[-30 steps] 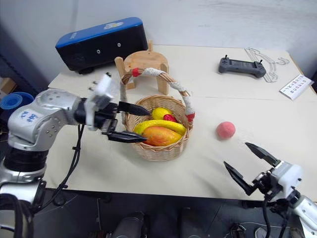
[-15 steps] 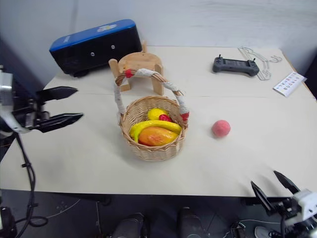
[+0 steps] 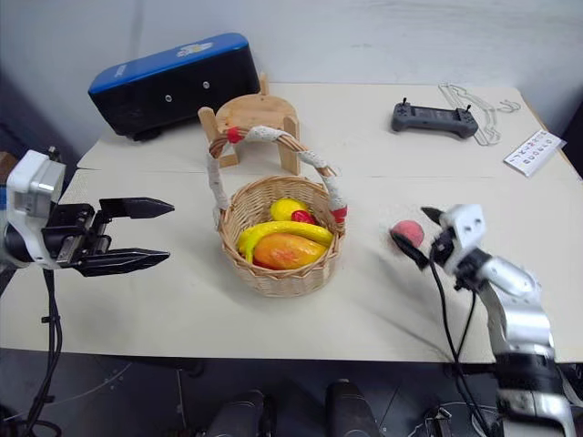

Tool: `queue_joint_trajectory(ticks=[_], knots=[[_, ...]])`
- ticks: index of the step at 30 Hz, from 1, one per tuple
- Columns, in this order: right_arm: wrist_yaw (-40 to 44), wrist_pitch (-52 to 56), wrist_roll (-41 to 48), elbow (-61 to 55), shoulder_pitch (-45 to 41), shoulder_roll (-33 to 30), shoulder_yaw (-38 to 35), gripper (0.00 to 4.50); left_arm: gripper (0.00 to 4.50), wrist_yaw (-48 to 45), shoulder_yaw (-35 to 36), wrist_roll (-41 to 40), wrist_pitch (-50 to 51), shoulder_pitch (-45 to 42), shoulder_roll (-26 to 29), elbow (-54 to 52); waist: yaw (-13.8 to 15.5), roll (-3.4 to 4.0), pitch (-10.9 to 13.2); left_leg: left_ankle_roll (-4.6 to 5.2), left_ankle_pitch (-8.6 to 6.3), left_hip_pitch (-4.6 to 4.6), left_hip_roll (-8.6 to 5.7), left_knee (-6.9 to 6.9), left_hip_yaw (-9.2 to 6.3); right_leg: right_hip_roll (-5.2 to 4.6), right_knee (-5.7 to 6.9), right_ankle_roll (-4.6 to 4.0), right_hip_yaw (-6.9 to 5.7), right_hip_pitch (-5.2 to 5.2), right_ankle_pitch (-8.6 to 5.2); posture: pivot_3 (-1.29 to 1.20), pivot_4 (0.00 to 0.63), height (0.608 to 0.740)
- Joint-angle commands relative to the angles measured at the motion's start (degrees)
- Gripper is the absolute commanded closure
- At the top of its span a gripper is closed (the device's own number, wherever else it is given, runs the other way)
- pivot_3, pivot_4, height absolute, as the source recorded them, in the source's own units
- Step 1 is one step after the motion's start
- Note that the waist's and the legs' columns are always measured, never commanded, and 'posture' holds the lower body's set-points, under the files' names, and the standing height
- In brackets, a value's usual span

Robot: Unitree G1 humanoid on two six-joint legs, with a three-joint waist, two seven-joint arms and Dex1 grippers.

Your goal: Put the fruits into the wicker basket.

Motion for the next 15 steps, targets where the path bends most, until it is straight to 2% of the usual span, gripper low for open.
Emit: queue_joint_trajectory(ticks=[1,4,8,11,15], knots=[[-3.6,1.6,-3.0,4.6,-3.1,1.3,1.4,0.0,0.03,-0.4,-0.8,1.5,-2.8,-0.3,0.5,-0.7,0.0,0.0,0.0,0.0,0.0,-0.01,0.0,0.0,0.0,0.0,-0.01,0.0,-0.01,0.0,0.0,0.0,0.15,0.74],[-2.9,4.1,-2.4,4.5,-3.8,1.8,1.8,0.61,0.0,0.5,-1.1,0.9,-2.8,-1.4,0.2,-1.1,0.0,-0.01,0.0,0.04,-0.02,-0.06,-0.01,0.0,0.01,0.01,0.0,0.02,-0.02,-0.02,0.01,0.0,0.15,0.74],[-1.6,7.0,-0.6,0.5,-2.5,1.0,1.1,1.8,0.0,0.9,-0.8,0.5,-2.8,-1.3,0.2,-1.5,-0.1,0.0,0.0,0.11,-0.05,-0.16,0.0,0.04,0.04,0.0,0.01,0.06,-0.03,-0.02,0.03,0.0,0.15,0.74],[3.8,6.3,4.4,-5.7,-0.2,0.3,-1.1,1.9,0.0,1.3,-0.4,-0.2,-2.5,-1.0,-0.2,-1.8,-0.1,-0.01,0.0,0.13,-0.05,-0.16,0.0,0.03,0.06,0.01,0.01,0.06,-0.03,-0.02,0.03,0.0,0.15,0.74],[14.7,15.7,20.6,-25.3,6.1,-4.4,-4.1,1.9,0.0,1.5,0.2,-0.9,-2.7,-1.0,-0.8,-1.2,0.1,0.08,0.1,0.14,-0.06,-0.17,0.03,0.0,0.04,0.03,0.02,0.07,-0.05,-0.03,0.04,0.0,0.15,0.74]])
